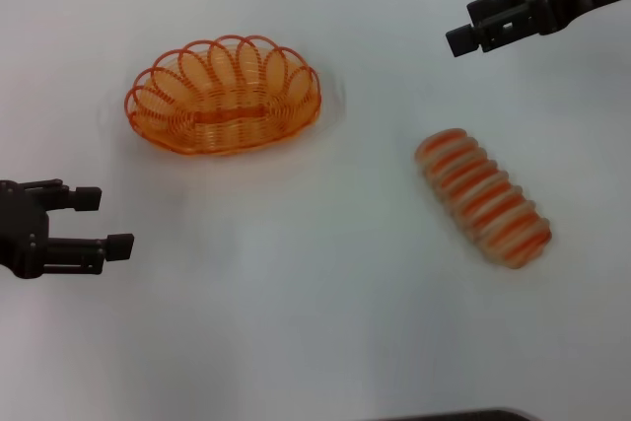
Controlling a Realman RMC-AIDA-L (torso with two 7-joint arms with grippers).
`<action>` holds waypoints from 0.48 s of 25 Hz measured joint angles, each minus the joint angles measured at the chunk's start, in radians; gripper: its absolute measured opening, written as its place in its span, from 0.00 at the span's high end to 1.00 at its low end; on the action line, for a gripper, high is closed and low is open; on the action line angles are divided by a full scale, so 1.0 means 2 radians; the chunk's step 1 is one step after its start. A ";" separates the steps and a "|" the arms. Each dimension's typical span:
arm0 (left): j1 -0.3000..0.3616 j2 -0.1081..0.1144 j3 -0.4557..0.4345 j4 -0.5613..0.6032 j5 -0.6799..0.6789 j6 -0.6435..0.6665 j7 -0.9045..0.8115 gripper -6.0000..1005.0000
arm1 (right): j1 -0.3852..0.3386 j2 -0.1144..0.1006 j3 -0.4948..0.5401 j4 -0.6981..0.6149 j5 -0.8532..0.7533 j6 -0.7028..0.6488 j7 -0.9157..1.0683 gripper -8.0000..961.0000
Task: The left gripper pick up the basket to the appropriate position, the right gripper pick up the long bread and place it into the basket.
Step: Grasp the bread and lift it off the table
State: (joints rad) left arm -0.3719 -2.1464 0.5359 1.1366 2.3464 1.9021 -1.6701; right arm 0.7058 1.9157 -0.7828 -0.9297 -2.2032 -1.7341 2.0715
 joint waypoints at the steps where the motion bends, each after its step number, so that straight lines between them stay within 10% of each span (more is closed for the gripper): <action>1: 0.000 0.000 0.000 0.000 0.000 0.000 0.000 0.13 | 0.007 -0.003 -0.001 -0.001 -0.005 -0.008 0.015 0.15; 12: -0.002 0.002 0.001 0.001 0.001 0.001 0.000 0.13 | 0.087 0.005 -0.018 0.000 -0.146 -0.063 0.127 0.15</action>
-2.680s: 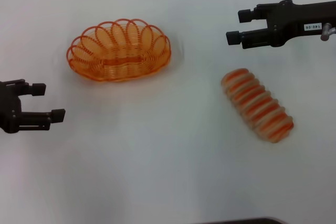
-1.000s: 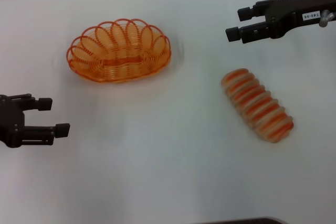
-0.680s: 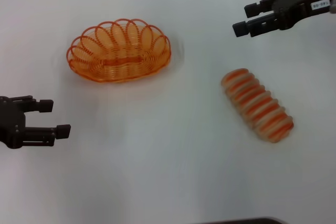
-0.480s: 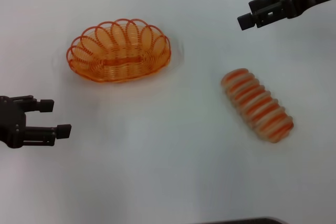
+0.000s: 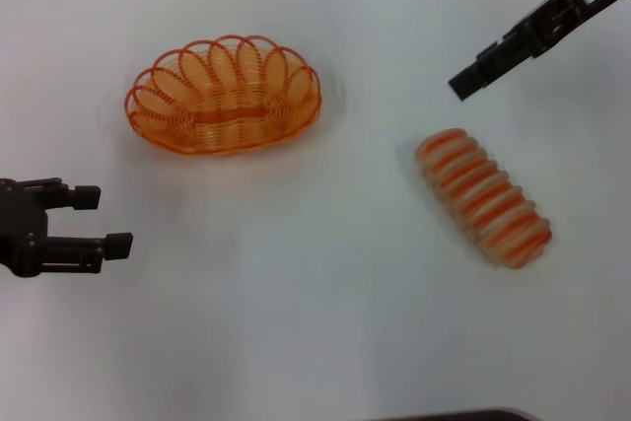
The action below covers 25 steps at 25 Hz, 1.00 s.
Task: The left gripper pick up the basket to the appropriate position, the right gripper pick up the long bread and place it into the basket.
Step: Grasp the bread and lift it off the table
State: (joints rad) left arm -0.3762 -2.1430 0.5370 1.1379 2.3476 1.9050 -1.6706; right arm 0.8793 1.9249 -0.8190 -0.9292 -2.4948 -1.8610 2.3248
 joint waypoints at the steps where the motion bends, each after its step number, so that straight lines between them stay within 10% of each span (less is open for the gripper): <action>1: -0.001 0.001 0.000 0.001 0.000 0.000 0.000 0.13 | 0.006 0.003 -0.010 0.000 -0.008 0.000 0.013 0.15; 18: -0.011 0.005 0.000 0.000 0.000 0.004 -0.001 0.13 | 0.051 0.075 -0.113 0.005 -0.197 0.048 0.122 0.15; 25: -0.013 0.006 0.000 0.000 0.003 0.005 -0.002 0.13 | 0.061 0.079 -0.115 0.054 -0.202 0.068 0.127 0.15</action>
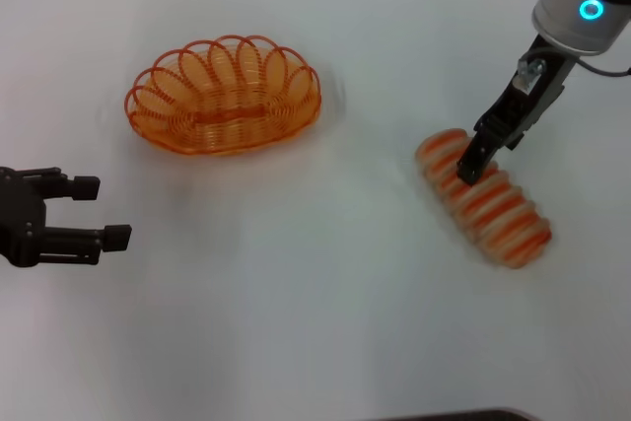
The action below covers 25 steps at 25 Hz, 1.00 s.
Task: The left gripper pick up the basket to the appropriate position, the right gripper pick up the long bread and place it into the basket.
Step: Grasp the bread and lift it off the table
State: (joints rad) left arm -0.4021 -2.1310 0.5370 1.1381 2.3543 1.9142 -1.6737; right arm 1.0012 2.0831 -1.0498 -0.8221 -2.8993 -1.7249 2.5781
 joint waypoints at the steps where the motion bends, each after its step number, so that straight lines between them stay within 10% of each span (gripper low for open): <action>1: 0.000 0.000 0.000 0.000 0.001 0.000 0.000 0.13 | 0.001 0.000 0.000 0.005 0.000 0.001 0.001 0.15; 25: 0.004 -0.003 0.006 -0.005 0.001 0.001 0.003 0.13 | 0.024 0.002 -0.029 0.062 0.000 0.038 0.006 0.15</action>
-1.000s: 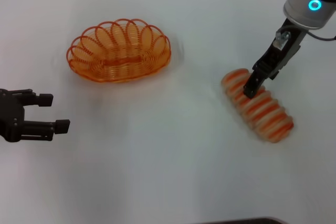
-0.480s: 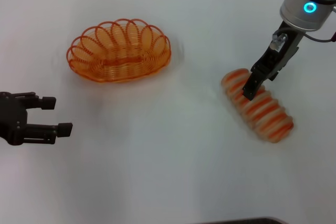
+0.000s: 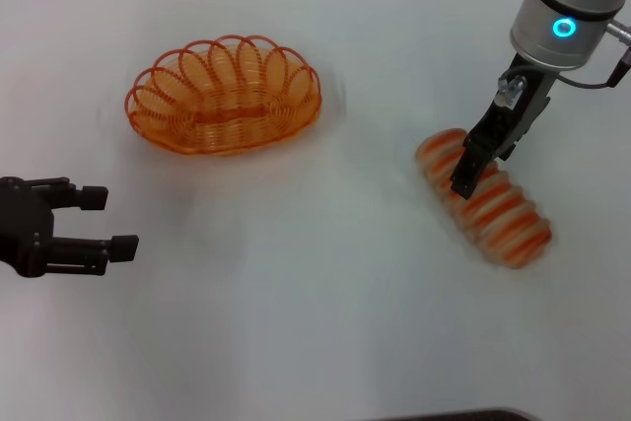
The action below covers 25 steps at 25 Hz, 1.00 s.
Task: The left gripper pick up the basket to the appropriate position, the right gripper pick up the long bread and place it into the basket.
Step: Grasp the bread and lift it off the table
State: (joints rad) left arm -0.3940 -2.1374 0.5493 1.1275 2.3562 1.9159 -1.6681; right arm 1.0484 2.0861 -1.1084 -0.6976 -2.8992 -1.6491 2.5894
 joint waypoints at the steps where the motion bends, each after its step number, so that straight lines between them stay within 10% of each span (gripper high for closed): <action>1: 0.000 0.000 0.000 0.000 0.000 0.000 0.000 0.13 | 0.001 0.000 -0.003 0.002 0.000 0.002 0.001 0.15; 25: -0.006 0.004 0.000 -0.001 0.001 -0.005 0.003 0.13 | 0.019 0.004 -0.010 0.039 0.002 0.023 -0.002 0.20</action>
State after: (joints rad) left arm -0.4050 -2.1293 0.5492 1.1259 2.3577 1.9050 -1.6617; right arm 1.0858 2.0939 -1.1290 -0.6197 -2.8945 -1.6029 2.5862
